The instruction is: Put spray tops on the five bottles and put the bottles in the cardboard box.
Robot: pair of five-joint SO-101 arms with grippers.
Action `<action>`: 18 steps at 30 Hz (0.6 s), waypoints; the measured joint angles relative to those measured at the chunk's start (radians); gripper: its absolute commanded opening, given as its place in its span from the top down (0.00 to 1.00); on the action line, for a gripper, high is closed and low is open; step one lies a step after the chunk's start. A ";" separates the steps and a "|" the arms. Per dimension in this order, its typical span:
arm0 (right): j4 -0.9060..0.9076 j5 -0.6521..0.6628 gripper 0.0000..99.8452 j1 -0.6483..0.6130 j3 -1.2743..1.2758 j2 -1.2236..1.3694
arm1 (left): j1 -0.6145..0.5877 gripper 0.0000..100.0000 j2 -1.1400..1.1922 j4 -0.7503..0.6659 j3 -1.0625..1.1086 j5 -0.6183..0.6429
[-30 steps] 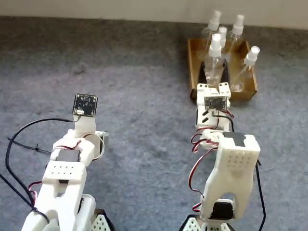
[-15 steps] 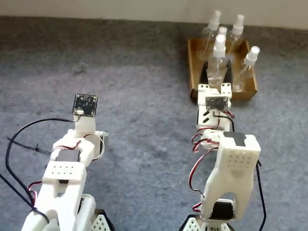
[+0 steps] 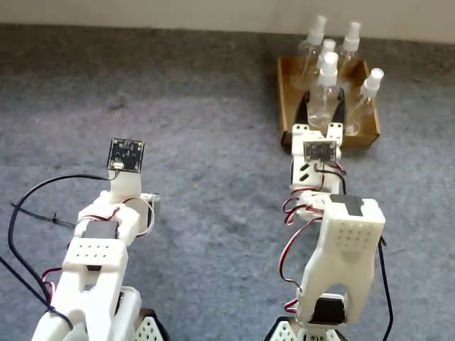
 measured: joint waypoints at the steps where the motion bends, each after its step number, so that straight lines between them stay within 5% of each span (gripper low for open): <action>1: 0.014 0.000 0.84 0.000 0.000 0.000 | 0.000 0.83 0.000 0.000 0.000 0.000; 18: 0.037 0.000 0.79 -0.009 0.029 0.000 | 0.000 0.83 0.000 0.000 0.000 0.000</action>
